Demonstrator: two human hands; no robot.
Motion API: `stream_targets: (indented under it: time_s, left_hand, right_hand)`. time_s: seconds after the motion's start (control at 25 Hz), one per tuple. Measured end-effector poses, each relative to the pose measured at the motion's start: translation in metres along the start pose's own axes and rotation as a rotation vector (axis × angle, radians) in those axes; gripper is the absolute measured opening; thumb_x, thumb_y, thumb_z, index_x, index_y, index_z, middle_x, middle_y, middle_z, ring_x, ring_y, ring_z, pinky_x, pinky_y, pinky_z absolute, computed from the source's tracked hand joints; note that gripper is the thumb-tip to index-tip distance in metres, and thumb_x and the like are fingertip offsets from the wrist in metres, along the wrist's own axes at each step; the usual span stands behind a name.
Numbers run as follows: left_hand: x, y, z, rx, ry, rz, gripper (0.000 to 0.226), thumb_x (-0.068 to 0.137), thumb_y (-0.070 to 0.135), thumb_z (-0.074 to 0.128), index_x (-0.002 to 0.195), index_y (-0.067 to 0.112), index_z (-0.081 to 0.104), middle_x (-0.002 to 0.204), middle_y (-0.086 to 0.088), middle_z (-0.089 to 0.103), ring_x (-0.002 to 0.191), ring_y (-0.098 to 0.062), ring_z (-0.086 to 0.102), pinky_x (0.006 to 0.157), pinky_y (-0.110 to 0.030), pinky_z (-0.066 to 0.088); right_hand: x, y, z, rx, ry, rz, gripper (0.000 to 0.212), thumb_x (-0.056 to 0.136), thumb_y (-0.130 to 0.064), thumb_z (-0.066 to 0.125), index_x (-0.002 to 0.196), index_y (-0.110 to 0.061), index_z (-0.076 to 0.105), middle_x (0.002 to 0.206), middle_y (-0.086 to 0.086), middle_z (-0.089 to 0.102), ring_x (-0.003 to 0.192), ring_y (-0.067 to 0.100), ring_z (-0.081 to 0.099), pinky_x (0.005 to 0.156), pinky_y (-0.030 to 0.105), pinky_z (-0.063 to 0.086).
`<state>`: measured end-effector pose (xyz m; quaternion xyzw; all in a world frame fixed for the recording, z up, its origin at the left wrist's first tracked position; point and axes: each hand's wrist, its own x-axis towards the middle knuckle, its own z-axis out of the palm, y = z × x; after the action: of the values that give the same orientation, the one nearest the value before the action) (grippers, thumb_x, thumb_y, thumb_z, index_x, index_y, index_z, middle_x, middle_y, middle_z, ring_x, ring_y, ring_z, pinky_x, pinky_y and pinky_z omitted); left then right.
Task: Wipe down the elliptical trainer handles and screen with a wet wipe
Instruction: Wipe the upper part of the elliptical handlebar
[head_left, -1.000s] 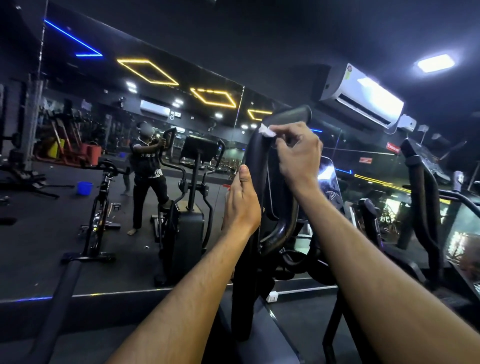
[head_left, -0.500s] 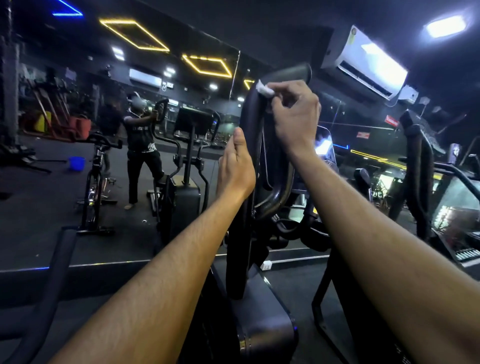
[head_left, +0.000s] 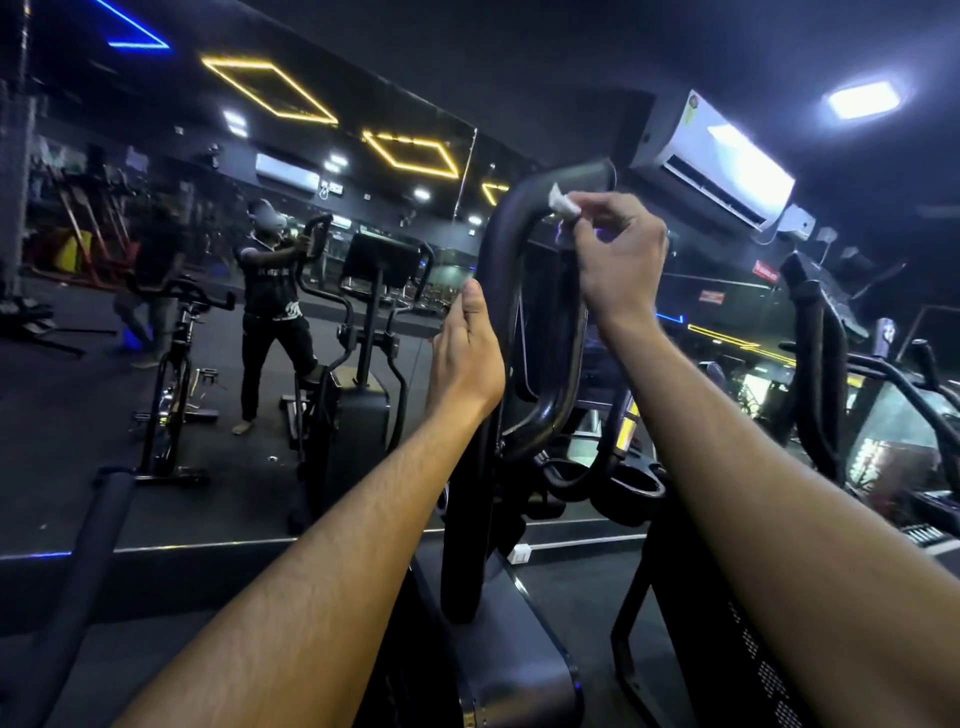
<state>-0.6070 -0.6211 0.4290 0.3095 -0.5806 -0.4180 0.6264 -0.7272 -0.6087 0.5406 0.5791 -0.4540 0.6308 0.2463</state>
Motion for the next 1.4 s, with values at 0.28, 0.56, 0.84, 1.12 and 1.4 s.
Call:
stream_targets:
  time_s: [0.28, 0.56, 0.84, 1.12, 1.4]
  left_hand:
    - [-0.002, 0.002, -0.002, -0.018, 0.002, 0.001, 0.064, 0.109, 0.059, 0.012, 0.164, 0.029, 0.029, 0.168, 0.001, 0.035, 0.154, -0.021, 0.03, 0.122, -0.038, 0.023]
    - [-0.012, -0.022, -0.013, -0.216, -0.115, -0.115, 0.07, 0.107, 0.067, 0.018, 0.141, 0.024, 0.062, 0.139, -0.007, 0.067, 0.13, -0.028, 0.062, 0.115, -0.046, 0.043]
    - [-0.052, -0.065, -0.022, -0.292, -0.06, -0.274, 0.1, 0.083, 0.095, 0.026, 0.144, 0.024, 0.06, 0.148, -0.002, 0.059, 0.138, -0.024, 0.054, 0.12, -0.052, 0.039]
    - [-0.046, -0.036, -0.006, -0.201, 0.021, -0.229, 0.081, 0.1, 0.076, 0.022, 0.148, 0.022, 0.057, 0.15, -0.008, 0.058, 0.137, -0.026, 0.055, 0.118, -0.049, 0.041]
    - [-0.057, -0.032, -0.006, -0.083, 0.073, -0.182, 0.066, 0.109, 0.059, 0.02, 0.159, 0.021, 0.04, 0.164, -0.002, 0.041, 0.15, -0.02, 0.037, 0.115, -0.031, 0.028]
  right_hand:
    - [-0.037, -0.006, 0.021, 0.092, -0.084, 0.069, 0.019, 0.088, -0.004, 0.069, 0.102, -0.014, 0.079, 0.094, -0.006, 0.077, 0.086, 0.005, 0.073, 0.083, 0.028, 0.06]
    - [-0.06, -0.001, -0.014, 0.1, -0.345, 0.032, 0.025, 0.084, 0.005, 0.07, 0.098, -0.013, 0.08, 0.093, -0.002, 0.078, 0.083, 0.014, 0.075, 0.077, 0.028, 0.061]
    - [-0.063, -0.012, 0.011, 0.045, -0.125, 0.051, 0.028, 0.084, 0.002, 0.066, 0.098, -0.018, 0.079, 0.092, -0.009, 0.076, 0.083, 0.006, 0.072, 0.079, 0.025, 0.059]
    - [-0.106, 0.0, -0.019, 0.057, -0.286, -0.002, 0.025, 0.084, 0.006, 0.07, 0.097, -0.014, 0.079, 0.095, -0.004, 0.077, 0.087, 0.003, 0.072, 0.078, 0.018, 0.054]
    - [-0.07, -0.008, 0.001, 0.065, -0.148, 0.033, 0.025, 0.086, 0.003, 0.067, 0.099, -0.016, 0.079, 0.092, -0.008, 0.076, 0.081, 0.003, 0.072, 0.076, 0.018, 0.057]
